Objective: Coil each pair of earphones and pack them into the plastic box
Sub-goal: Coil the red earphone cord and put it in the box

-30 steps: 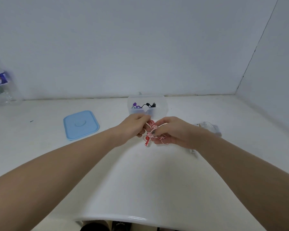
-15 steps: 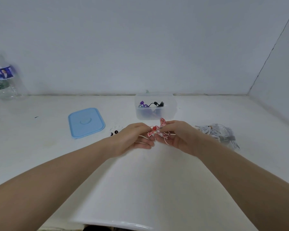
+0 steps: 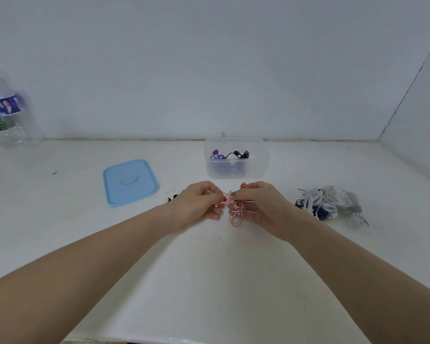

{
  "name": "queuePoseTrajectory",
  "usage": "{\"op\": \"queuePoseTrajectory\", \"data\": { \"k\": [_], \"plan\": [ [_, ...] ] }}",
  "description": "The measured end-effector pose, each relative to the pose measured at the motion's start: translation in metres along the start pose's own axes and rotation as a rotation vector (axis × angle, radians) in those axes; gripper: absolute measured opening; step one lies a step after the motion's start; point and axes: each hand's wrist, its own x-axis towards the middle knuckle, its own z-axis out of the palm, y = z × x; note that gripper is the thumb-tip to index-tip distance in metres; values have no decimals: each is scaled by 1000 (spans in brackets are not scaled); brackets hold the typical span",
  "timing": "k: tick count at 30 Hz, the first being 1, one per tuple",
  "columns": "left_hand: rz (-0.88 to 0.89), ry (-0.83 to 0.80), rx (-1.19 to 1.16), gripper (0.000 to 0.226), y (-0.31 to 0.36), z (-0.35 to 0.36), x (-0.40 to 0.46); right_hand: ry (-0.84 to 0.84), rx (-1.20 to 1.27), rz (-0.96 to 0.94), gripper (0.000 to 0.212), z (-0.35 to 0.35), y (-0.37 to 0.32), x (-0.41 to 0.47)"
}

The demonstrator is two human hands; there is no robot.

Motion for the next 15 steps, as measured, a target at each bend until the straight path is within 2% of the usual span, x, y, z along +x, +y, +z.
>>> {"op": "queuePoseTrajectory", "data": {
  "k": [3,6,8,10,15],
  "plan": [
    [27,10,27,7,-1,0,0,-33,-13,15,18,4,2,4],
    [41,22,33,6,-1,-2,0,53,26,6,32,8,8,7],
    [49,27,23,7,-2,-3,0,53,25,1,37,10,9,8],
    [62,45,19,15,-3,-3,0,42,15,0,33,9,9,10],
    [133,96,111,15,-4,-2,0,47,11,-16,21,12,8,12]
  ]
}}
